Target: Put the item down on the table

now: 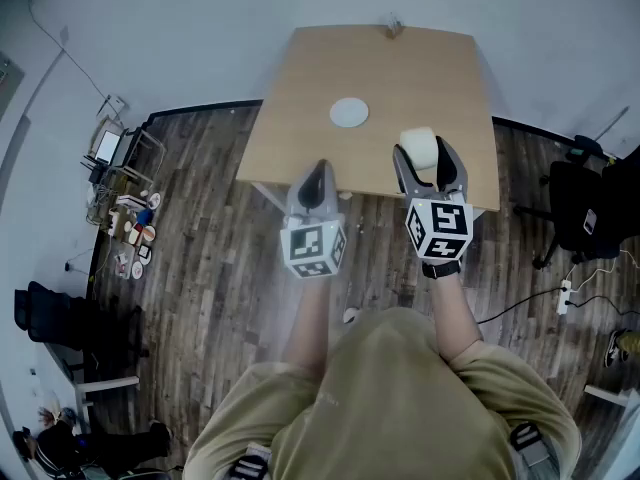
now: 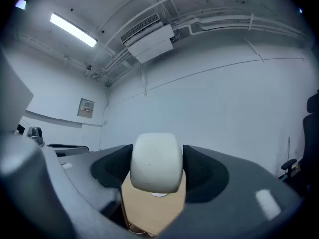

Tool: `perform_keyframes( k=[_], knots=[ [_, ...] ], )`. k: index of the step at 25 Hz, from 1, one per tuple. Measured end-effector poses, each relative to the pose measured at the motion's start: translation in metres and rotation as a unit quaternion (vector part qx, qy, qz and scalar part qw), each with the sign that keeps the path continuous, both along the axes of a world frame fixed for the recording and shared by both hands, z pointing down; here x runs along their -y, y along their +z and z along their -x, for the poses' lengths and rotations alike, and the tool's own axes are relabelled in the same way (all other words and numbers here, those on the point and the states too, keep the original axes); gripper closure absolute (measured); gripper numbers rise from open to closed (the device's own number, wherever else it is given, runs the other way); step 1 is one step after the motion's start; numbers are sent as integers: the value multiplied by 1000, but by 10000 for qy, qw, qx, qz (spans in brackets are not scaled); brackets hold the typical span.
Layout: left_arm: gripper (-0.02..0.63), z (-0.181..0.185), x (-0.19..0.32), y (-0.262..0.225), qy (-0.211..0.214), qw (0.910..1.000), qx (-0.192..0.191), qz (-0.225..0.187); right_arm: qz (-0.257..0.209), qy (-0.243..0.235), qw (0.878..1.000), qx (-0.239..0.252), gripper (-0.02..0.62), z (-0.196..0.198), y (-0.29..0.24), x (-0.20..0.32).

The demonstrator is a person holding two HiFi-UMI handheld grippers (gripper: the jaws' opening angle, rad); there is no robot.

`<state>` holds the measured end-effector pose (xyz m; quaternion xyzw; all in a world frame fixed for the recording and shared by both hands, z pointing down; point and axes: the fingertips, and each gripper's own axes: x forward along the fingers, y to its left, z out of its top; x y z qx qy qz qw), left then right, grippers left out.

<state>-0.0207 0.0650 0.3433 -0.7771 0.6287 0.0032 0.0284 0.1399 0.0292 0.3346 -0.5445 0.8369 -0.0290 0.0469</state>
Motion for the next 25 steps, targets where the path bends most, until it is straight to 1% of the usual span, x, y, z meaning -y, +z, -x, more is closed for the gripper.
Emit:
perform_keyframes(
  k=[5,9,12,15,19,22,25],
  knots=[
    [604,-19,0,22,19,10000,68,68,99,-25,9999,22,272,-17,22,9],
    [604,-14,4,39,-31,9997,29,231,283,-74,9996,0,272,-13,42,12],
    [604,-10,19,41,-1,9996,-16,285,378,-71,9993,-23,272,-8,48,25],
    [604,-2,44,44,99,9996,-63,276,422,-26,9991,-64,272,2,55,45],
    [604,10,91,49,233,9992,-192,258,454,104,9988,-149,272,13,59,82],
    [604,23,132,44,326,9989,-215,249,422,202,9987,-192,272,24,51,116],
    [604,44,174,35,445,9984,-246,230,357,275,9989,-157,272,44,41,154]
  ],
)
